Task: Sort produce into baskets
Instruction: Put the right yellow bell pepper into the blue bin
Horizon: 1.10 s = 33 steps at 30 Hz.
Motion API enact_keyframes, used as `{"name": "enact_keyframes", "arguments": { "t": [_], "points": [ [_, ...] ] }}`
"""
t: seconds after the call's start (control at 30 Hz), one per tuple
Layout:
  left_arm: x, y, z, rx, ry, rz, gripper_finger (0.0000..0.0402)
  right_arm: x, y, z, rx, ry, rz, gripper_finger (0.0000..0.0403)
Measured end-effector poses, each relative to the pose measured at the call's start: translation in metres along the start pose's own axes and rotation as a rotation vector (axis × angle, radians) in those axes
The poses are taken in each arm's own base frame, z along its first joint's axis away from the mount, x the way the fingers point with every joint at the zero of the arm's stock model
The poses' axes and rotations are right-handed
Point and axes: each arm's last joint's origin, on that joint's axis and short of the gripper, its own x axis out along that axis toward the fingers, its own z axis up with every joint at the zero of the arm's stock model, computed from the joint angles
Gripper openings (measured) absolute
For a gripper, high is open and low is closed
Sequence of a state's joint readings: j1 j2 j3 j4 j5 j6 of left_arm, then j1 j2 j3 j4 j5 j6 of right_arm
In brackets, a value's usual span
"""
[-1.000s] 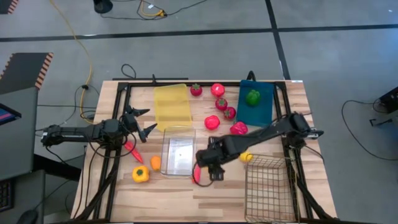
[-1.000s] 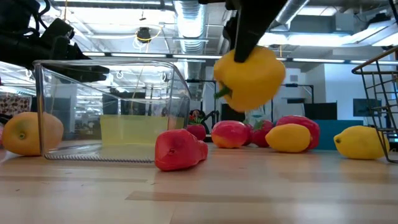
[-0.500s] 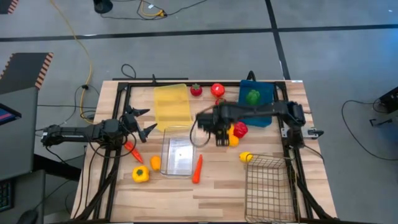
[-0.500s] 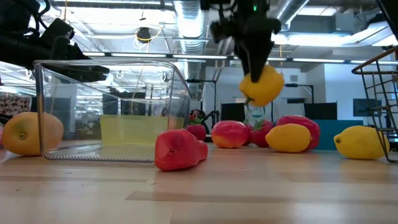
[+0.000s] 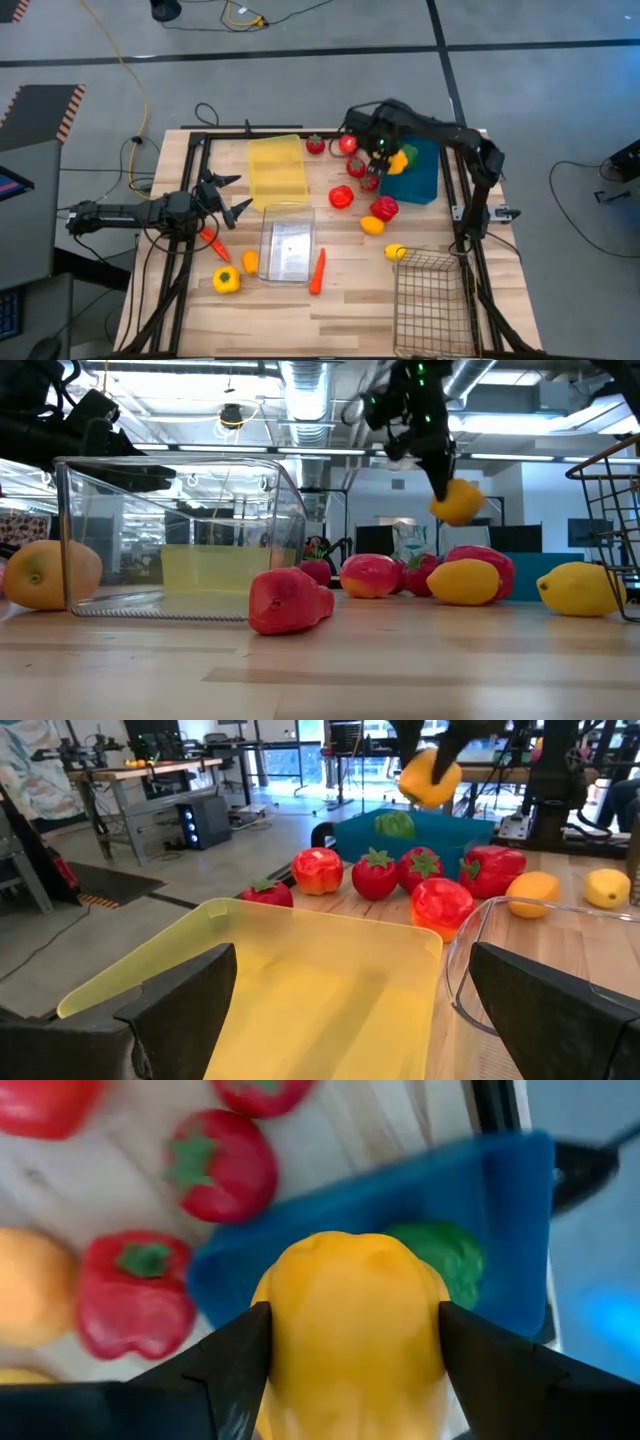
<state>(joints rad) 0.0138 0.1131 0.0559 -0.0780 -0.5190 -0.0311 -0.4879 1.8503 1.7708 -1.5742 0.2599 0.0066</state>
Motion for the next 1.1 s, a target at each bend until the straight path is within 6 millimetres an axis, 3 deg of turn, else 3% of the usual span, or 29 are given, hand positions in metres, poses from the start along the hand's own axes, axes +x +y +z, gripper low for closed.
{"name": "enact_keyframes", "arguments": {
  "t": [0.13,0.33,0.93,1.1],
  "points": [
    [0.0,0.0,0.0,0.0,0.0,0.0,0.0388,0.018,-0.018,-0.003,0.041,0.065,0.033,0.0294],
    [0.0,0.0,0.0,0.0,0.0,0.001,0.0388,0.026,-0.028,-0.005,0.079,0.092,0.042,0.0294],
    [0.0,-0.001,0.0,0.0,0.0,-0.017,0.0388,0.027,-0.027,-0.004,0.076,0.084,0.04,0.0299],
    [0.0,-0.003,0.001,-0.008,-0.007,-0.088,0.0388,0.026,-0.027,-0.004,0.076,0.085,0.039,0.0327]
  ]
}}
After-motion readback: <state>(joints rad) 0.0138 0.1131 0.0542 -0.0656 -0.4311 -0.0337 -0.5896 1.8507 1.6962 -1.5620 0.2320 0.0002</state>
